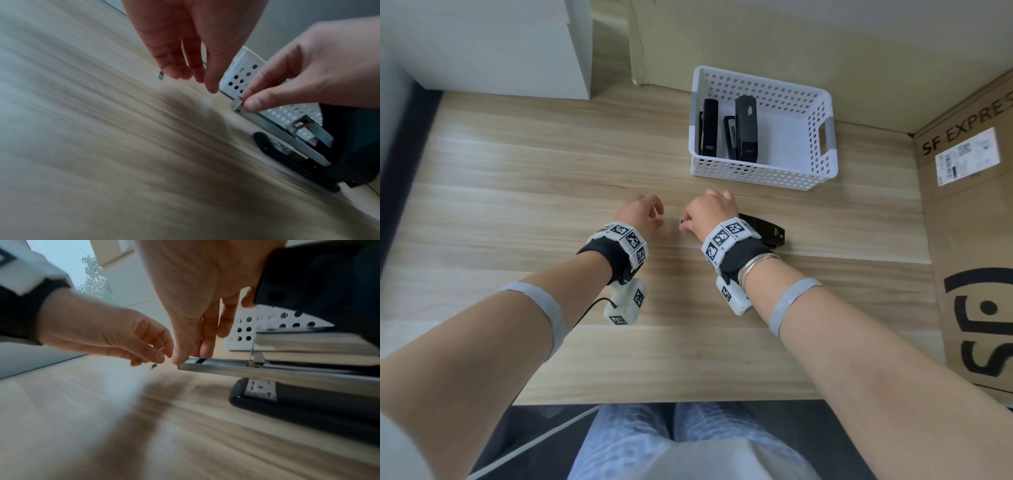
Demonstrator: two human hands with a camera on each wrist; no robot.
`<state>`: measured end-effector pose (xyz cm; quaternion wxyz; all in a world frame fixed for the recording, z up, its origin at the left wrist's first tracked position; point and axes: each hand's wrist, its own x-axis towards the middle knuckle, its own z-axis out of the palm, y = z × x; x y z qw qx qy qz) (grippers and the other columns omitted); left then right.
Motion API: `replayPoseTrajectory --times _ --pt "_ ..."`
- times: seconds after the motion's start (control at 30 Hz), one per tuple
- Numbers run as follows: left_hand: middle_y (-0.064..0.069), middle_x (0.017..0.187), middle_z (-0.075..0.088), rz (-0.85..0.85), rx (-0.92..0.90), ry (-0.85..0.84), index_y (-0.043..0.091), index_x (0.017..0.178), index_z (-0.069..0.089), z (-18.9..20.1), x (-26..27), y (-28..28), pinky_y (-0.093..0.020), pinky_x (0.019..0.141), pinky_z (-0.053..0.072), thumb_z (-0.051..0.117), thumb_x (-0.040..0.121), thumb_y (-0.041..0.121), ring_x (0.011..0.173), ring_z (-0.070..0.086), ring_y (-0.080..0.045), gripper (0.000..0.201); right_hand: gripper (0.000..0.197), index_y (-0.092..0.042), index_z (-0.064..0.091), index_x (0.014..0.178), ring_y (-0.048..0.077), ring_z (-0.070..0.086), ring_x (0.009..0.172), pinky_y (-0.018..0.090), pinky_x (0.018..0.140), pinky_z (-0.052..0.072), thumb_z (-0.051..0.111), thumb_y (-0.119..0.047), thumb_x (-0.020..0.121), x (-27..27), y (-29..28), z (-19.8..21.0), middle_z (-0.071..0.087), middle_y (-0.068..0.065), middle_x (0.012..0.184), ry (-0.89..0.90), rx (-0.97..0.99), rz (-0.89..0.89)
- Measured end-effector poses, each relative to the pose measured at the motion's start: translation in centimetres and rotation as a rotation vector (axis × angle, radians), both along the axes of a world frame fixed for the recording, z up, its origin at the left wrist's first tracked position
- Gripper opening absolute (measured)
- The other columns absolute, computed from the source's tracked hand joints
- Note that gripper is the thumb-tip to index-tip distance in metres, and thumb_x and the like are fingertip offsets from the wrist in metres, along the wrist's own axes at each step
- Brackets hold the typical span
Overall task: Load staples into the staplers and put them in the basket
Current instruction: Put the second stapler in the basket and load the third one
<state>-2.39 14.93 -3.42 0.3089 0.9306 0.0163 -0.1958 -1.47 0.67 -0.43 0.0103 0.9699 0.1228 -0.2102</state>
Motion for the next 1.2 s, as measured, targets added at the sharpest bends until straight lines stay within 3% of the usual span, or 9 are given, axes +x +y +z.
replayPoseTrajectory --times 0.23,0.37,0.53,0.63,0.8,0.97,1.1,1.2 --pt "-0.017 0.119 0.049 0.062 0.152 0.03 0.011 0.113 0.053 -1.0 0.9 2.6 -0.037 0.095 0.04 0.062 0.08 0.01 0.111 0.046 -0.035 0.034 0.023 -0.024 0.069 0.107 0.019 0.046 0.118 0.036 0.099 0.029 0.06 -0.036 0.09 0.5 0.2 0.0 0.067 -0.002 0.109 0.016 -0.059 -0.02" --pt "-0.018 0.109 0.052 0.05 0.137 0.036 0.007 0.105 0.057 -1.7 0.8 2.7 -0.036 0.085 0.046 0.059 0.081 0.005 0.099 0.056 -0.037 0.025 0.021 -0.024 0.067 0.108 0.021 0.046 0.118 0.037 0.099 0.029 0.064 -0.025 0.087 0.6 -0.5 0.7 0.066 0.001 0.109 0.001 -0.116 -0.027" --pt "-0.018 0.099 0.054 0.003 0.157 0.024 0.005 0.097 0.061 -1.7 0.9 2.5 -0.029 0.071 0.039 0.051 0.081 0.0 0.092 0.058 -0.037 0.019 0.018 -0.024 0.068 0.105 0.02 0.046 0.116 0.037 0.095 0.03 0.061 -0.021 0.089 0.5 -1.3 0.8 0.067 0.0 0.105 0.004 -0.084 -0.09" --pt "-0.021 0.106 0.059 -0.022 0.115 0.014 0.004 0.102 0.06 -1.3 1.1 2.0 -0.03 0.075 0.042 0.049 0.084 0.002 0.094 0.058 -0.036 0.021 0.016 -0.026 0.069 0.101 0.02 0.047 0.114 0.036 0.095 0.03 0.056 -0.021 0.092 0.3 -1.3 0.7 0.069 -0.003 0.104 -0.022 -0.004 -0.07" --pt "-0.021 0.1 0.064 -0.059 0.0 -0.084 0.003 0.096 0.064 -0.4 0.8 0.0 -0.032 0.08 0.046 0.049 0.083 -0.001 0.092 0.06 -0.036 0.021 0.019 -0.027 0.07 0.102 0.021 0.044 0.121 0.036 0.1 0.028 0.053 -0.028 0.095 0.1 -0.8 1.0 0.068 -0.004 0.109 0.023 0.125 -0.015" --pt "-0.011 0.091 0.051 -0.036 0.054 -0.032 0.004 0.1 0.062 -0.9 0.7 0.2 -0.028 0.074 0.042 0.051 0.081 -0.002 0.094 0.059 -0.035 0.023 0.019 -0.027 0.07 0.103 0.021 0.043 0.123 0.036 0.103 0.028 0.052 -0.027 0.096 0.1 -1.2 1.0 0.067 -0.005 0.111 0.016 0.12 -0.011" --pt "-0.014 0.109 0.061 -0.199 0.085 0.067 0.011 0.105 0.064 -1.2 -0.1 -0.1 -0.029 0.086 0.044 0.056 0.083 0.007 0.101 0.058 -0.031 0.024 0.019 -0.028 0.069 0.102 0.019 0.045 0.119 0.035 0.101 0.029 0.052 -0.028 0.096 0.1 -1.7 0.8 0.068 -0.006 0.109 0.0 0.118 -0.03" --pt "-0.012 0.103 0.061 -0.266 0.109 0.116 0.01 0.103 0.065 -1.4 -0.7 -1.5 -0.03 0.085 0.043 0.069 0.078 0.021 0.1 0.057 -0.03 0.028 0.018 -0.028 0.069 0.101 0.019 0.045 0.117 0.035 0.1 0.03 0.052 -0.028 0.096 0.0 -1.8 0.7 0.068 -0.006 0.108 -0.009 0.113 -0.038"
